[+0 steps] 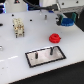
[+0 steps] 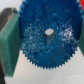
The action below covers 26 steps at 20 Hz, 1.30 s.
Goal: Insert the blue gear onto the right peg, followed by the red gear
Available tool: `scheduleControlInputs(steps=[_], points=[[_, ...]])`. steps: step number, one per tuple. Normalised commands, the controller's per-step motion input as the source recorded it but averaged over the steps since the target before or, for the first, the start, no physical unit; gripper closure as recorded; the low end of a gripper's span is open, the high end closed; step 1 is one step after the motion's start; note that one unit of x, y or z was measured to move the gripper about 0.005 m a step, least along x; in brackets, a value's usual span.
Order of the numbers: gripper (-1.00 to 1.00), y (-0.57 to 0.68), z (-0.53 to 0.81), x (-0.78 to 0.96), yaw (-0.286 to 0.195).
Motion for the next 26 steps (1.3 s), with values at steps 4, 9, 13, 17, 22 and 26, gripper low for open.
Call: scheduleControlInputs(steps=[4,9,13,17,22,26], points=[[1.0,-0.35,0.4,0.69,0.0],[1.0,-0.34,0.28,0.73,0.0],[1.0,-0.32,0.21,0.74,0.0],[1.0,-0.3,0.17,0.76,0.0],[1.0,-0.28,0.07,0.74,0.0],[1.0,-0.27,0.01,0.59,0.0]])
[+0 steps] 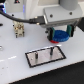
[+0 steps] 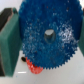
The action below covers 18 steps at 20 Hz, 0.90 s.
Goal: Insert the blue gear onto the right peg, followed by the red gear
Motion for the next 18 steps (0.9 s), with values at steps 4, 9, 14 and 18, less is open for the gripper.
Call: scheduleControlInputs(steps=[4,9,14,18], points=[[1.0,-0.26,-0.01,0.49,0.0],[1.0,-0.18,-0.08,0.33,0.0],[1.0,-0.12,-0.11,0.19,0.0],[1.0,-0.11,-0.06,0.11,0.0]])
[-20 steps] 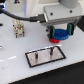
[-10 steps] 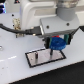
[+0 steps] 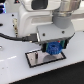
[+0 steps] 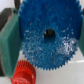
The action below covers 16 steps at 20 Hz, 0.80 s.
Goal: Insert the blue gear onto the right peg, followed by the red gear
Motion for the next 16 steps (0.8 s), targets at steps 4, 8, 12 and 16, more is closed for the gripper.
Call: scheduleControlInputs(steps=[4,8,12,16], points=[[1.0,-0.01,0.04,0.02,0.0],[1.0,-0.09,0.06,0.02,0.0],[1.0,-0.11,0.01,0.08,0.0],[1.0,-0.09,-0.07,0.07,0.0]])
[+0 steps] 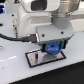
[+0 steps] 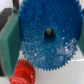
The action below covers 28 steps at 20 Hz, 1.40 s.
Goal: Insert the blue gear onto the right peg, followed by the red gear
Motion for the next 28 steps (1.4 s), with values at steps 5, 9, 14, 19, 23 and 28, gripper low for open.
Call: scheduleControlInputs(steps=[5,9,14,19,23,28], points=[[1.0,-0.01,-0.19,0.11,0.0],[1.0,-0.03,-0.3,0.13,0.0],[1.0,0.02,-0.17,0.09,0.0],[-1.0,0.1,0.08,0.03,0.0],[-1.0,0.15,0.39,-0.03,0.0],[-1.0,0.14,0.42,-0.05,0.0]])
